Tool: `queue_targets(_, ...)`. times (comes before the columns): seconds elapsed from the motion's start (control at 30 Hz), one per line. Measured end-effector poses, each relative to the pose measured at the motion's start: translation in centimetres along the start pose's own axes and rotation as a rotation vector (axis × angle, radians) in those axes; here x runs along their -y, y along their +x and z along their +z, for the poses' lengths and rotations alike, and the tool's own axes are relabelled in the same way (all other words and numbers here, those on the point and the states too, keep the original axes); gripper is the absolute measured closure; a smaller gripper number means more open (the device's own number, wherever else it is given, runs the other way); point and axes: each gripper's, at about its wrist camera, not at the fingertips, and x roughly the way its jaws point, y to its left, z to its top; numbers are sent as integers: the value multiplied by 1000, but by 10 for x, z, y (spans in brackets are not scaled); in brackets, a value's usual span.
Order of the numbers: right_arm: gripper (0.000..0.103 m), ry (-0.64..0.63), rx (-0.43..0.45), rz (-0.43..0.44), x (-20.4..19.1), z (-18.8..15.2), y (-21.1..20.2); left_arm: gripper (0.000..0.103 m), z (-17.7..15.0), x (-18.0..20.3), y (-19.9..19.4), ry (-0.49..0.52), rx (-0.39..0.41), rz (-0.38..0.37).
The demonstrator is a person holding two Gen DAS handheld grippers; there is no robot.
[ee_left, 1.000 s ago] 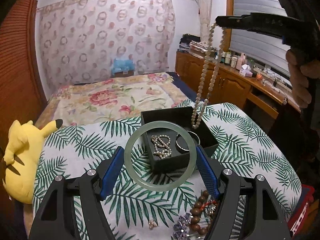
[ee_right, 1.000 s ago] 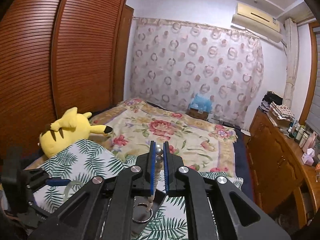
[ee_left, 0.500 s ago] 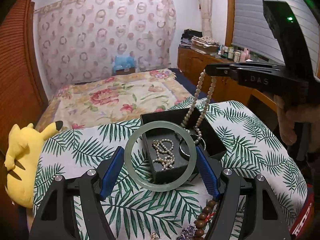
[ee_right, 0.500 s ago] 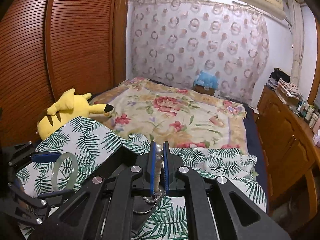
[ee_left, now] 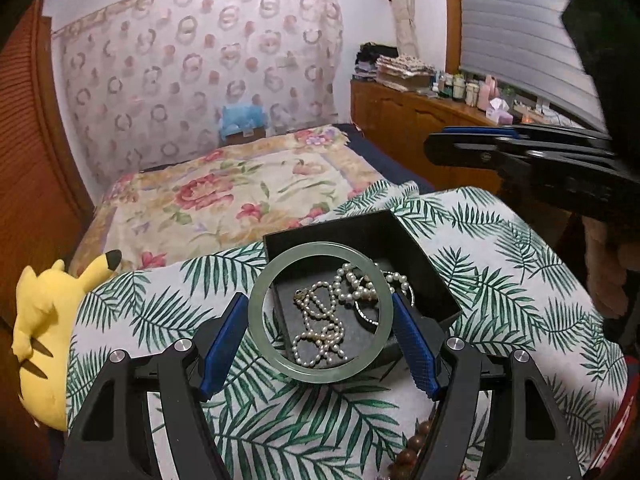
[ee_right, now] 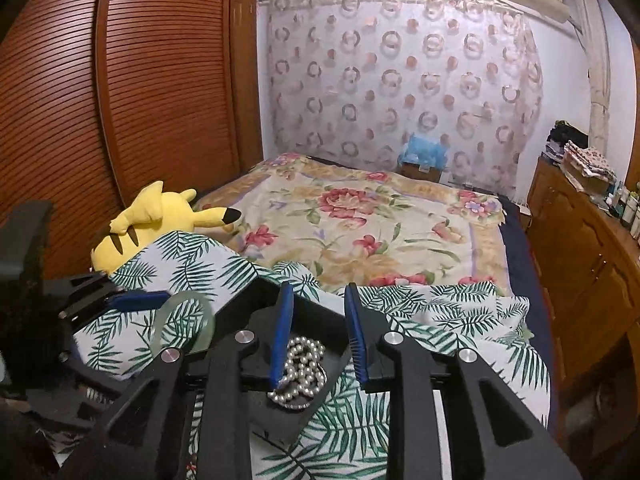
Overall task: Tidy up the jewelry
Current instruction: 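Lower the pearl strand into the box with the right tool while the left tool releases the jade bangle there, then open and withdraw both tools from the black box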
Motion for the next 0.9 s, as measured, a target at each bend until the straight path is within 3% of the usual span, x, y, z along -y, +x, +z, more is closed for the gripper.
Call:
queue_targets(0.47, 74, 41, -42, -5, 21, -58, -15, 34, 1, 17, 35, 42, -73, 44)
queue_targets(0.57, 74, 38, -48, -10, 22, -63, -16, 28, 1, 18, 31, 39, -57, 42)
queue_targets(0.9, 74, 47, -31, 8, 3, -87, -35, 27, -14, 11, -9, 6, -6, 11)
